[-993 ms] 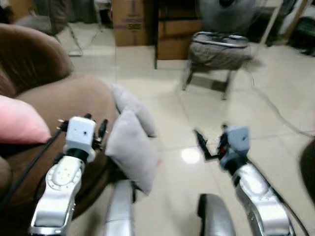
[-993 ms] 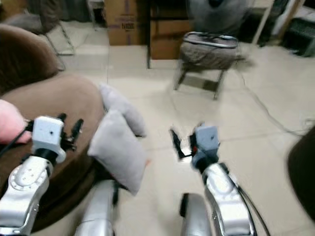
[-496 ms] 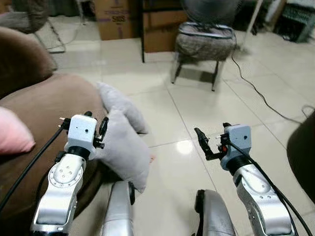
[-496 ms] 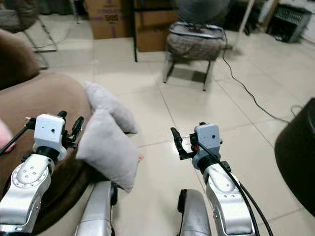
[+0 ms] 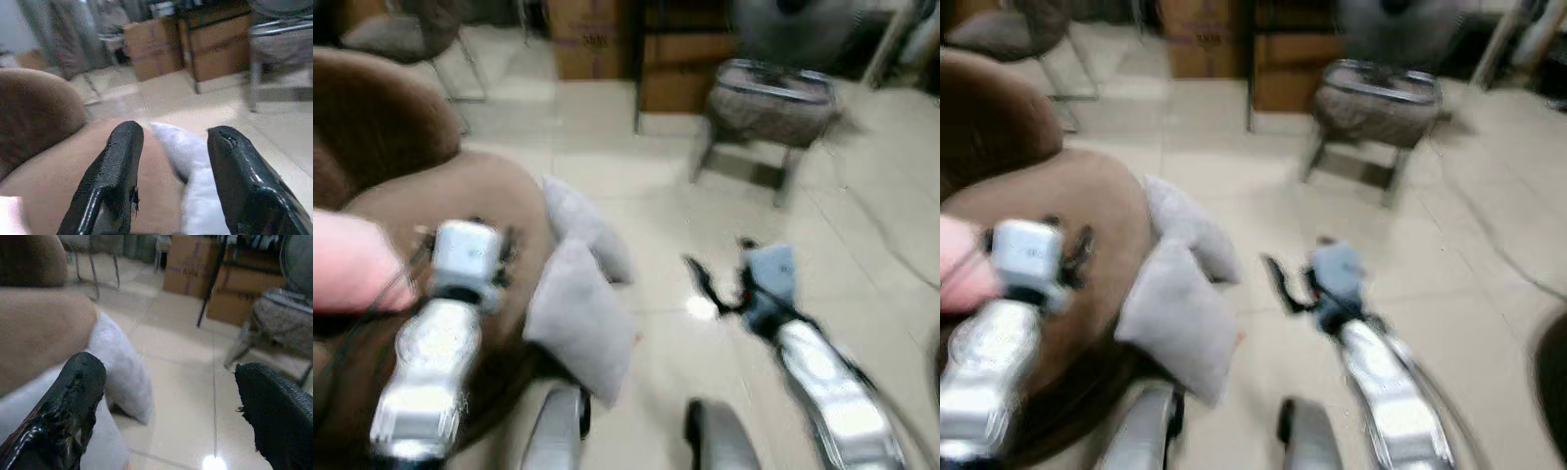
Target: Move the pillow to the sofa from floor
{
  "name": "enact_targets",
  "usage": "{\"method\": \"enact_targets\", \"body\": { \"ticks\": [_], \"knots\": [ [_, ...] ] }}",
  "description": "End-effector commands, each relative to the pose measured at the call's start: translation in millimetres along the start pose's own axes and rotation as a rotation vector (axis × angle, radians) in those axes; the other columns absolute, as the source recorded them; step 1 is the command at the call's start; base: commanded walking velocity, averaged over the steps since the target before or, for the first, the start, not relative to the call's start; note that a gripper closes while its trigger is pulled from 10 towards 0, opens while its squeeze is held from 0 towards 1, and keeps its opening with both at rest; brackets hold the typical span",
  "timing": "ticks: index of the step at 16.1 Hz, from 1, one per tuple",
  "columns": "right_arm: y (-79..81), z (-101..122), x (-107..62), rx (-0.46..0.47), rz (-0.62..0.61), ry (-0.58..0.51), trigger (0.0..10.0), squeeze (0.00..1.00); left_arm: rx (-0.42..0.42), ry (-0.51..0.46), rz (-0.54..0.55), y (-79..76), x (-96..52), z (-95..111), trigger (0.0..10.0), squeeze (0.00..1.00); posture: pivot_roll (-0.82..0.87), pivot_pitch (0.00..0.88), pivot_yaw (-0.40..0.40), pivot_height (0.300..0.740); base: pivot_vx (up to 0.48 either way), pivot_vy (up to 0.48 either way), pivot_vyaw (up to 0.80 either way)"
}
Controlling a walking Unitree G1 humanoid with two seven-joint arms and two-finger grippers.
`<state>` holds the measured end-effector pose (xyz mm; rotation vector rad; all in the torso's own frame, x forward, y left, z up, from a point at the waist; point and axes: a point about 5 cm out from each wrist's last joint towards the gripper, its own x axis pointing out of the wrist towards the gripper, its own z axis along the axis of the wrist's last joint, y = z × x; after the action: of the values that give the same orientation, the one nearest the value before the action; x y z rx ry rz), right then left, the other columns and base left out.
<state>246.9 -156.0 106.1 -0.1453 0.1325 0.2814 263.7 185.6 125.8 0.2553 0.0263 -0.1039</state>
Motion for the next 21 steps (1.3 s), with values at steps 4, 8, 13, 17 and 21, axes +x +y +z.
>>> {"method": "enact_targets", "body": {
  "ticks": [4,8,13,17,21],
  "knots": [
    [1.7,3.9,2.2,0.041,-0.015,-0.026,10.0,0.0,0.02,-0.009,0.0,5.4,0.0,1.7,10.0,0.22,0.04,0.0,0.008,0.561,0.316,0.0,0.0],
    [1.7,-1.1,4.2,0.061,-0.012,-0.009,10.0,0.0,0.016,-0.012,-0.029,1.1,0.6,1.4,10.0,0.22,0.03,0.0,0.008,0.561,0.308,0.0,-0.54],
    [-1.6,-3.6,4.2,0.048,-0.023,-0.015,10.0,0.0,0.016,-0.011,-0.022,1.4,1.8,0.6,10.0,0.23,0.03,0.0,0.008,0.561,0.303,0.0,-0.4],
    [-3.1,-1.9,1.5,0.043,-0.019,-0.024,10.0,0.0,0.017,-0.01,-0.019,2.5,1.7,-0.4,10.0,0.22,0.03,0.0,0.004,0.561,0.314,0.0,0.0],
    [-1.9,-0.2,1.0,0.039,-0.011,-0.032,10.0,0.0,0.054,0.039,0.03,9.5,2.9,-8.8,10.0,0.2,0.03,0.0,0.003,0.561,0.0,0.0,0.0]
  ]
}}
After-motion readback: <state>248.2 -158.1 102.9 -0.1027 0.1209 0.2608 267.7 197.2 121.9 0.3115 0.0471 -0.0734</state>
